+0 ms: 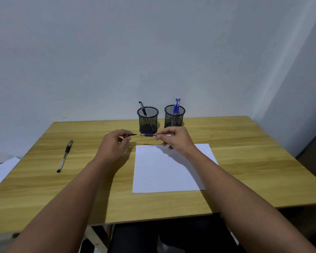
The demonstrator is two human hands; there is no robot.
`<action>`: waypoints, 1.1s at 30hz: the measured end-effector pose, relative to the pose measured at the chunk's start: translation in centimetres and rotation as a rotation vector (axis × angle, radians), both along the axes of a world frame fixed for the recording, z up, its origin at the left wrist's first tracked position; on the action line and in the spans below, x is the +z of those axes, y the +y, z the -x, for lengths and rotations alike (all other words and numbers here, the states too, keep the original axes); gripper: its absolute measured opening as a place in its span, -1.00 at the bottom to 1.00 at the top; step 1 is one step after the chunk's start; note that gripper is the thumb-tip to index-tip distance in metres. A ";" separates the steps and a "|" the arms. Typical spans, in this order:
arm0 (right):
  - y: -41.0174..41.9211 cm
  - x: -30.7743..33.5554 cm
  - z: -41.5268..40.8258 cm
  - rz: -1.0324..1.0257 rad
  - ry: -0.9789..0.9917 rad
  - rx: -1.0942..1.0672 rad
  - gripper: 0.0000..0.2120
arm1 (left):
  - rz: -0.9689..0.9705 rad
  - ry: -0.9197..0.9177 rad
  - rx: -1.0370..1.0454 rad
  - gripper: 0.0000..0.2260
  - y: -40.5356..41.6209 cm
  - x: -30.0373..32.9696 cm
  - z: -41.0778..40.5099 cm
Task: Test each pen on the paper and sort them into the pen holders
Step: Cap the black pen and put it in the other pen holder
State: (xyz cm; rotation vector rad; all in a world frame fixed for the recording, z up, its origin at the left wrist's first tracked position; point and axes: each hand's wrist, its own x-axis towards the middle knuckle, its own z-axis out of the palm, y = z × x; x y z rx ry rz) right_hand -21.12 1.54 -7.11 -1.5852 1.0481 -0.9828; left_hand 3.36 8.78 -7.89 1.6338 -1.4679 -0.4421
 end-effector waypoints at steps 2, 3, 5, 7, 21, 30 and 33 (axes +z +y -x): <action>0.1 0.2 0.0 0.009 0.000 0.003 -0.89 | 0.016 0.016 -0.015 -0.87 0.0 0.4 0.5; 0.1 0.2 0.0 0.014 0.000 0.005 -0.90 | 0.020 0.020 -0.017 -0.86 0.1 0.6 0.7; 0.2 0.5 0.0 0.021 0.001 0.008 -0.92 | 0.021 0.028 -0.021 -0.86 0.1 0.9 1.0; 0.3 0.7 0.1 0.025 -0.006 0.013 -0.93 | 0.026 0.023 -0.025 -0.87 0.2 1.2 1.1; 0.8 0.7 -0.1 -0.031 -0.052 0.067 -0.92 | -0.015 0.111 -0.122 -0.87 -0.4 2.5 2.2; 0.6 1.0 0.2 -0.067 -0.149 0.089 -0.86 | -0.034 0.709 -0.084 -0.84 -0.9 4.3 3.8; 0.7 1.3 -0.9 -0.059 -0.212 0.061 -0.87 | -0.021 0.825 0.027 -0.91 -1.5 4.7 5.1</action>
